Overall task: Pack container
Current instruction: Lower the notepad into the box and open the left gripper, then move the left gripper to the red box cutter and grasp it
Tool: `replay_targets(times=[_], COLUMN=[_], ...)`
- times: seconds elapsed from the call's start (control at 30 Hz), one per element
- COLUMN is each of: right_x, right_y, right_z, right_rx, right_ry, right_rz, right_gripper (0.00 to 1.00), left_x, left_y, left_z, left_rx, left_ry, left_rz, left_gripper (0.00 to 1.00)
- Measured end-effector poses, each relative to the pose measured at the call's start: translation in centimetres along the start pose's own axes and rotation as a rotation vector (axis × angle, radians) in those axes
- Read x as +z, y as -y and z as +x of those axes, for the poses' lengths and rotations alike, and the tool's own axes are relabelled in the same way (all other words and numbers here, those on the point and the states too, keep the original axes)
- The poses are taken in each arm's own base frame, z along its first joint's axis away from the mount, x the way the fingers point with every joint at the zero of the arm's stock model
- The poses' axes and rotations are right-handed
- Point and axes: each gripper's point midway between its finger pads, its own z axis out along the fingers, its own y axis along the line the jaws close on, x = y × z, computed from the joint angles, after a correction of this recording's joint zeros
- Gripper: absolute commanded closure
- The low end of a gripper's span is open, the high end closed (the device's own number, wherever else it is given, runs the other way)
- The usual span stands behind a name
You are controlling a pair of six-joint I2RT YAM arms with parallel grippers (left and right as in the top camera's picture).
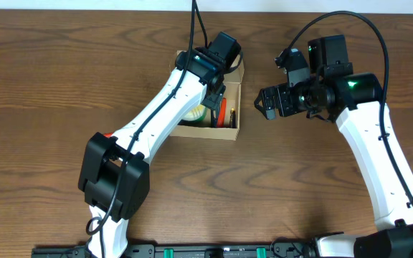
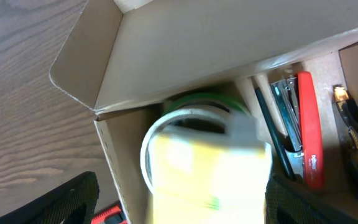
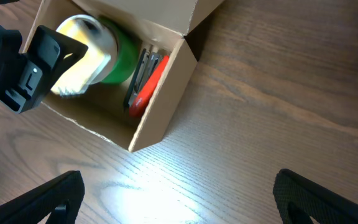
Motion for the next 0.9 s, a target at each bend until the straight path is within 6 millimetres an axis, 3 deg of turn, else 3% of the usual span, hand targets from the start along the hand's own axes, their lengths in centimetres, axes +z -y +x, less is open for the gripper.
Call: replay_targets(times=[0.33, 0.57, 0.67, 0.77, 0.9], right_x=[0.0, 0.0, 0.0, 0.0, 0.0], right_y=[0.0, 0.0, 0.0, 0.0, 0.0], right_z=[0.0, 0.0, 0.0, 0.0, 0.0], right_rx=[0.000, 0.000, 0.000, 0.000, 0.000], right_ry=[0.000, 0.000, 0.000, 0.000, 0.000], right_rz=[0.000, 0.000, 0.000, 0.000, 0.000], right_gripper=[0.01, 0.01, 0.01, 0.01, 0.01], left_x=[0.0, -0.2, -1.9, -5.4, -11.3], left_y=[-0.2, -0.3, -0.9, -2.6, -7.1], left_z=[0.9, 1.1, 1.1, 1.7, 3.3], left_rx=[0.030, 0.030, 0.009, -0.061, -0.277], left_ry=[-0.038, -0.041, -0.023, 0.014, 0.072], left_rz=[-0.007, -0.007, -0.006, -0.003, -0.011], left_gripper=[0.24, 0.24, 0.24, 0.24, 0.24])
